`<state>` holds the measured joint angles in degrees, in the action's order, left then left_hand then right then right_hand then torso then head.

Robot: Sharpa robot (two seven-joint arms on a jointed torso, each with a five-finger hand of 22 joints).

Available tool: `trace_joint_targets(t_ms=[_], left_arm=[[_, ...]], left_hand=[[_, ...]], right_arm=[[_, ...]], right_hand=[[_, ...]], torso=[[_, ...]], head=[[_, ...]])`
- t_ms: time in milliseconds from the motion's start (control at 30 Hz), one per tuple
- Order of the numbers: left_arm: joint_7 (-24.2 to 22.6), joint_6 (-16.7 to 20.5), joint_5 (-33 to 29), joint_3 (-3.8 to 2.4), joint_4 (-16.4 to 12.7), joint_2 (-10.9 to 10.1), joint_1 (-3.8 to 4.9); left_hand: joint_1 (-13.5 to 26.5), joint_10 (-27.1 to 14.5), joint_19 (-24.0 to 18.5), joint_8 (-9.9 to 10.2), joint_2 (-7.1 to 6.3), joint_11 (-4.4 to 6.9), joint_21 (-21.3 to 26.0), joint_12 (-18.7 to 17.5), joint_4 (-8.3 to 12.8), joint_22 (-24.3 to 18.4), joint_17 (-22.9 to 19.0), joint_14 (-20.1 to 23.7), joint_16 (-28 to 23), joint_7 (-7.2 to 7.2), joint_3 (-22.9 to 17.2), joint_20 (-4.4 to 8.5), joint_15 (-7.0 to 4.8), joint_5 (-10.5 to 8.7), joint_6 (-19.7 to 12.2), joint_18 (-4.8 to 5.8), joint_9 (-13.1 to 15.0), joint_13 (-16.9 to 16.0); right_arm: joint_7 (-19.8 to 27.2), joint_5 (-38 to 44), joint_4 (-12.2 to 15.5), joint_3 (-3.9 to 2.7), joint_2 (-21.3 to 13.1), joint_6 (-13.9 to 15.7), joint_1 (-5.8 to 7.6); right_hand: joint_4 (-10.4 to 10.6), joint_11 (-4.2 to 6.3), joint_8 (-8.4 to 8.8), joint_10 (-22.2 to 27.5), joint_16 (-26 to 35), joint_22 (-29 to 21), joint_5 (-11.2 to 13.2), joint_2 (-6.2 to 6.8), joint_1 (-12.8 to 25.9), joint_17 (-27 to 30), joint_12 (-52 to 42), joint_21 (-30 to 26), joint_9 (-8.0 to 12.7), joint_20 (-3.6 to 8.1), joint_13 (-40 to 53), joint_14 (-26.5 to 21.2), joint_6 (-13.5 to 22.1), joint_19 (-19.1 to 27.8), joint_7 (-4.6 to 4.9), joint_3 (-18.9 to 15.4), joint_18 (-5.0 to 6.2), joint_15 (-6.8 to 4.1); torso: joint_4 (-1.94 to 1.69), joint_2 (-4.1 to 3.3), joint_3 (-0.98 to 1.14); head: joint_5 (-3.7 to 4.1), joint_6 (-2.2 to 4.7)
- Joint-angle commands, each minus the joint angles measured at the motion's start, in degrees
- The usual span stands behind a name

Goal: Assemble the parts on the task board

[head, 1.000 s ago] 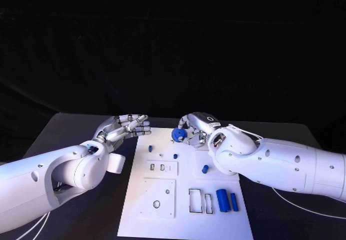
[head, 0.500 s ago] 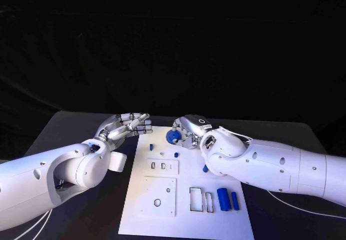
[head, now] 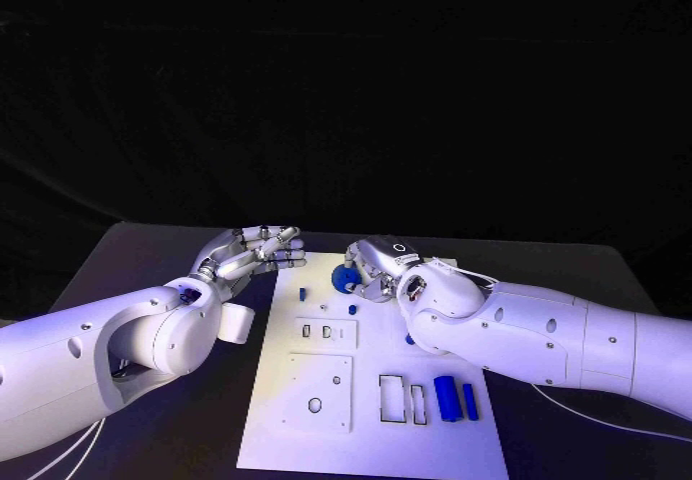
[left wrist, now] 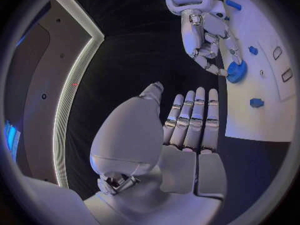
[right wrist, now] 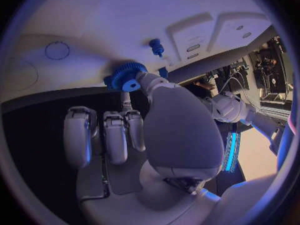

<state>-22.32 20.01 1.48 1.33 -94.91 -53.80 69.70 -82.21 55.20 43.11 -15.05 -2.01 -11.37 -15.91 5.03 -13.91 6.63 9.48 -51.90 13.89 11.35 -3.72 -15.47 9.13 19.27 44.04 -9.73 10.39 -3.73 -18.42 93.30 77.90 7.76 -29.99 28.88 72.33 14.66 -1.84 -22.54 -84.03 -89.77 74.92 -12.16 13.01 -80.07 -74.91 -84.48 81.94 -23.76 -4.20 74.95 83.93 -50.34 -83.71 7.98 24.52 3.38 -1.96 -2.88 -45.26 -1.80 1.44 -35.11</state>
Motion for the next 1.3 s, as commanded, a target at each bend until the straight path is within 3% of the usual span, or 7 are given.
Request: trace_joint_targets(t_ms=[33,200,300,467,533,733,1300], left_arm=[[-0.23,-0.58,0.17,-0.05,-0.19,0.11,0.07],[-0.19,-0.59,0.17,-0.05,-0.23,0.07,0.07],[-0.14,-0.61,0.17,-0.05,-0.27,0.03,0.07],[-0.06,-0.67,0.17,-0.05,-0.33,-0.01,0.07],[0.00,-0.70,0.17,-0.05,-0.34,-0.04,0.07],[0.09,-1.00,0.17,-0.05,-0.38,-0.16,0.08],[0.21,-1.46,0.17,-0.05,-0.40,-0.35,0.08]], left_hand=[[-0.33,0.05,0.51,0.19,-0.08,-0.10,0.39,-0.28,-0.16,-0.10,0.06,0.08,-0.32,2.08,0.31,0.00,0.24,-0.29,0.24,-0.57,-0.07,0.03],[-0.33,0.05,0.51,0.19,-0.08,-0.10,0.39,-0.28,-0.16,-0.10,0.06,0.08,-0.32,2.08,0.31,0.00,0.24,-0.29,0.24,-0.57,-0.07,0.03],[-0.34,0.04,0.51,0.23,-0.10,-0.13,0.44,-0.35,-0.19,-0.15,0.03,0.22,-0.45,2.11,0.36,-0.02,0.28,-0.30,0.19,-0.56,-0.09,0.03],[-0.34,0.04,0.51,0.23,-0.10,-0.13,0.44,-0.35,-0.19,-0.15,0.03,0.22,-0.45,2.11,0.36,-0.02,0.28,-0.30,0.19,-0.56,-0.09,0.03],[-0.34,0.04,0.51,0.23,-0.10,-0.13,0.44,-0.35,-0.19,-0.15,0.03,0.22,-0.45,2.11,0.36,-0.02,0.28,-0.30,0.19,-0.56,-0.09,0.03],[-0.33,0.04,0.51,0.24,-0.10,-0.13,0.46,-0.37,-0.20,-0.17,0.02,0.25,-0.49,2.12,0.38,-0.03,0.29,-0.30,0.18,-0.55,-0.10,0.03],[-0.22,0.01,0.51,0.30,-0.13,-0.18,0.54,-0.48,-0.32,-0.24,0.01,0.33,-0.61,2.17,0.50,-0.05,0.33,-0.27,0.12,-0.54,-0.13,0.03]], right_arm=[[0.52,1.04,-0.28,0.02,0.22,-1.64,-0.11],[0.70,0.82,-0.63,0.02,0.45,-1.52,-0.18],[0.89,0.48,-0.91,0.02,0.64,-1.15,-0.20],[1.19,-0.27,-1.04,0.02,0.76,-1.03,-0.22],[1.42,-0.72,-0.99,0.02,0.71,-1.33,-0.22],[2.01,-2.85,-0.96,0.03,0.40,-2.62,-0.22],[1.49,-5.50,-1.33,0.03,-0.73,-4.52,-0.21]], right_hand=[[-0.04,0.22,0.25,-0.86,-0.23,5.15,-0.14,0.21,-0.02,-15.09,0.15,-0.32,-0.27,0.16,8.23,6.07,-1.91,0.10,-1.82,0.41,-0.53,-0.20],[-0.02,-0.15,1.54,-0.48,-0.23,4.95,0.21,0.82,0.81,-15.09,0.57,-0.58,0.15,-0.02,7.76,6.07,-0.84,0.25,-1.34,0.81,-0.48,0.08],[-0.01,-1.12,4.19,0.26,-0.23,4.64,1.48,1.66,1.86,-15.09,1.39,-0.97,1.32,-0.64,6.84,6.07,2.12,0.48,-0.24,0.94,-0.40,0.87],[0.19,-1.86,6.10,0.79,-0.23,4.52,2.87,2.05,3.12,-15.09,1.87,-1.24,2.42,-1.39,6.26,6.07,4.32,0.60,0.49,0.01,-0.33,1.59],[0.89,-1.96,6.28,0.81,-0.23,4.56,2.60,1.85,4.19,-15.09,1.87,-1.25,2.64,-1.57,6.24,6.07,4.34,0.57,0.57,-0.77,-0.32,1.72],[1.96,-1.86,6.15,0.84,-0.23,4.82,0.16,0.78,8.88,-15.09,1.85,-1.21,2.95,-1.65,6.19,6.07,3.28,0.40,0.37,-3.67,-0.34,1.69],[2.04,-1.50,5.58,0.38,-0.23,5.26,-1.03,-0.66,11.56,-15.09,1.38,-0.94,2.80,-1.40,6.70,6.07,1.74,0.11,-0.05,-4.07,-0.44,1.39]], torso=[[0.00,-0.03,0.02],[0.07,-0.03,0.01],[0.10,-0.01,-0.02],[-0.01,0.02,-0.02],[0.00,0.03,-0.01],[0.07,0.04,-0.03],[0.03,0.06,0.03]], head=[[-0.02,-0.03],[-0.08,-0.12],[-0.04,-0.04],[0.06,-0.10],[0.18,0.34],[0.04,0.26],[0.09,-0.23]])
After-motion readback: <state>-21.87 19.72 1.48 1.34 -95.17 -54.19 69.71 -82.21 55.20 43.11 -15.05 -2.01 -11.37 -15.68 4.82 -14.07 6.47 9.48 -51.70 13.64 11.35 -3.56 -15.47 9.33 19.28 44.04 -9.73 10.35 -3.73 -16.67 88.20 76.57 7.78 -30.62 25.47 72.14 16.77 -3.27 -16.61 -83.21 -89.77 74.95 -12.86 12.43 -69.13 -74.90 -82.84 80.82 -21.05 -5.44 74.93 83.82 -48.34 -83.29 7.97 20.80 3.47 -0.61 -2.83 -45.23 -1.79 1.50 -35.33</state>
